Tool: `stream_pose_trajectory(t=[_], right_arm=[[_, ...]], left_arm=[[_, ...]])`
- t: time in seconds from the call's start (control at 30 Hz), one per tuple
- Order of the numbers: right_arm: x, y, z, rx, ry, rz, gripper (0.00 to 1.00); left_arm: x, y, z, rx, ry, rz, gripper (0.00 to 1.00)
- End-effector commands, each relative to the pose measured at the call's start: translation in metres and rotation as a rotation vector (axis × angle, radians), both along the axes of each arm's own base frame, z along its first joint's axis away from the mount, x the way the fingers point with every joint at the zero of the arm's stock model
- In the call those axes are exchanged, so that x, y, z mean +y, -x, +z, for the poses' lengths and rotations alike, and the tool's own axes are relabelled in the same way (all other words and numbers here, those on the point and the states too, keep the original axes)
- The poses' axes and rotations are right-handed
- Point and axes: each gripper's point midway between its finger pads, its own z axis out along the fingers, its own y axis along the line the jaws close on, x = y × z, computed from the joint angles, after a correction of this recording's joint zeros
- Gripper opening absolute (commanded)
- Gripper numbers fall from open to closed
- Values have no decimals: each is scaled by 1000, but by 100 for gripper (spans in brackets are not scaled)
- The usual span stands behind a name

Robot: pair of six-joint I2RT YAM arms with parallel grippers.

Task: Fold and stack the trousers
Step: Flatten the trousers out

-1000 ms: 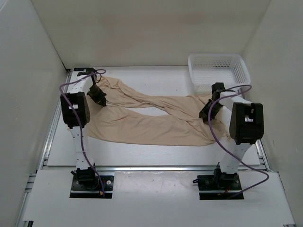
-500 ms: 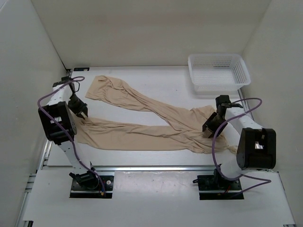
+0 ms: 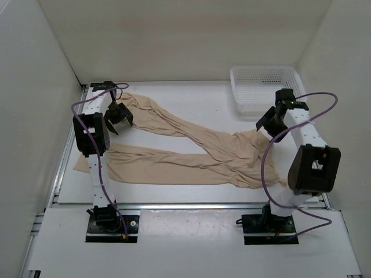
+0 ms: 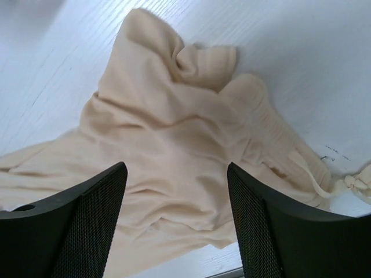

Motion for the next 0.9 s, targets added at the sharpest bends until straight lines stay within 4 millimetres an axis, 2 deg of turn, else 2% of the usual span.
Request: stream_pose_trajectory(t=[0.0, 0.07, 0.1, 0.13, 0.2, 0.23, 0.3, 0.33, 0.4, 0.47, 0.53, 0.57, 0.6, 0.63, 0.67, 0.7, 0.73, 0.77, 0.83, 0.87], right_arm=[[-11, -25, -12, 36, 3, -37, 75], [-17, -32, -20, 56, -24, -65, 75], [-15, -34, -32, 88, -39, -74, 75], [-18, -36, -36, 95, -50, -83, 75], [-23, -34, -48, 129, -47, -108, 75], [-23, -34, -52, 140, -47, -108, 74], [-31, -37, -63, 156, -27, -124, 69], [-34, -40, -65, 159, -15, -128, 57], [-38, -44, -68, 163, 5, -134, 32], [-45, -44, -62, 157, 24, -149, 2], [-50, -46, -40, 100, 55, -149, 0], [-52, -43, -35, 88, 66, -152, 0], [-54, -41, -20, 61, 81, -149, 0], [-55, -37, -18, 57, 91, -152, 0], [-61, -33, -12, 47, 106, -155, 0], [-64, -28, -11, 55, 105, -165, 0], [-69, -27, -8, 46, 106, -178, 0], [-68, -22, -9, 52, 105, -177, 0], [-74, -12, -18, 86, 105, -187, 0], [-74, -12, -18, 86, 105, -187, 0]], left_arm=[[2, -5, 0, 19, -14, 29, 92], [3, -7, -1, 16, -14, 29, 92], [3, -9, -4, 19, -14, 29, 88], [3, -8, -9, 30, -13, 29, 85], [1, -11, -6, 19, -5, 28, 71], [-1, -13, -8, 17, 7, 26, 52], [-1, -15, -9, 17, 7, 26, 25], [-1, -15, -9, 17, 7, 26, 11], [2, -15, -10, 17, -9, 39, 11], [10, -10, 5, 6, -57, 56, 11], [26, 3, 11, 14, -126, 91, 11], [31, 4, 31, -33, -128, 106, 11], [38, 4, 35, -59, -130, 123, 11], [50, 18, 29, -34, -116, 154, 11], [57, 21, 41, -60, -118, 173, 11], [63, 26, 42, -63, -119, 188, 11], [74, 41, 36, -28, -126, 216, 11], [79, 47, 43, -37, -136, 230, 11], [84, 61, 40, -19, -134, 248, 11], [87, 62, 42, -33, -136, 258, 11]])
